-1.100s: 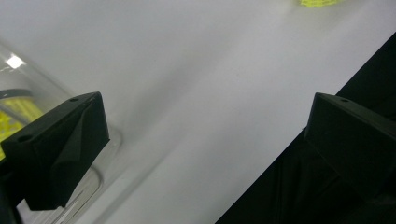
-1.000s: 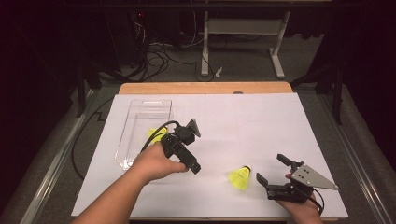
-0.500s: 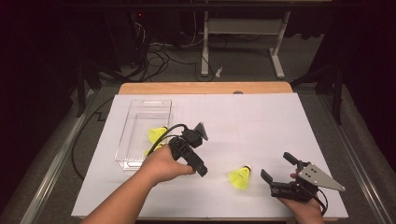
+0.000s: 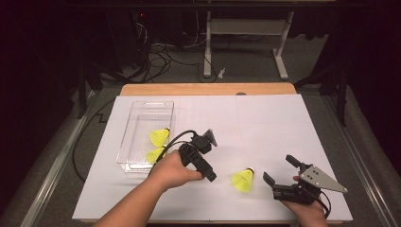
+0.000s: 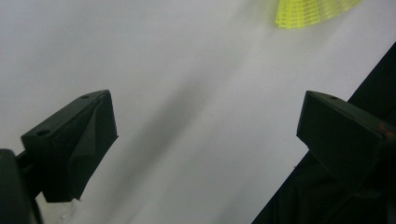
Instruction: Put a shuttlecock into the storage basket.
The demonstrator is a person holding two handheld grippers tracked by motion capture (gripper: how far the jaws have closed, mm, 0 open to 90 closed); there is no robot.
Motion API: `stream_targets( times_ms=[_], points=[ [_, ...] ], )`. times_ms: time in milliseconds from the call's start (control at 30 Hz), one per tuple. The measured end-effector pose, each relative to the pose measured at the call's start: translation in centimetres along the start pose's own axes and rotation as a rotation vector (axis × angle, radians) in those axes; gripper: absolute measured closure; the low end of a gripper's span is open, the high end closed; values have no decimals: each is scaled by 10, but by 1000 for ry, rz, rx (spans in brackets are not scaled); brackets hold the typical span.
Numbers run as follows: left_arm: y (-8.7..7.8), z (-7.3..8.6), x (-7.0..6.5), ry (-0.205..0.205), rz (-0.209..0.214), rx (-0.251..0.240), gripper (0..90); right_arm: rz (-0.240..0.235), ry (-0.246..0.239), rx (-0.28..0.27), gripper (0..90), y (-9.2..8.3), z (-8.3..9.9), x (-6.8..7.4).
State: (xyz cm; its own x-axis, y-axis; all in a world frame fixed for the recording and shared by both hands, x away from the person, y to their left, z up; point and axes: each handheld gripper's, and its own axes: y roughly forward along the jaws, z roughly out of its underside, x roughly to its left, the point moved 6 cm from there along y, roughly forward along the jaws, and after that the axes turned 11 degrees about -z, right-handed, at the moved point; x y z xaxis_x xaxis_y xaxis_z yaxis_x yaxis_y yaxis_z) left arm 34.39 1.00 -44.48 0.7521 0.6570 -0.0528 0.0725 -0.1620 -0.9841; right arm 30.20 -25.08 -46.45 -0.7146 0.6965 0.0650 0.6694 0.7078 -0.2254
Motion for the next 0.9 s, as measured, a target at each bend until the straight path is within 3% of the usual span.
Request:
stream_targets(
  times_ms=[500, 900],
  points=[
    [15, -17, -21, 61, 33, -38, 178, -8, 2, 4, 4, 1, 1, 0],
    [24, -31, -38, 110, 68, -56, 395, -14, -2, 9, 4, 1, 1, 1]
  ],
)
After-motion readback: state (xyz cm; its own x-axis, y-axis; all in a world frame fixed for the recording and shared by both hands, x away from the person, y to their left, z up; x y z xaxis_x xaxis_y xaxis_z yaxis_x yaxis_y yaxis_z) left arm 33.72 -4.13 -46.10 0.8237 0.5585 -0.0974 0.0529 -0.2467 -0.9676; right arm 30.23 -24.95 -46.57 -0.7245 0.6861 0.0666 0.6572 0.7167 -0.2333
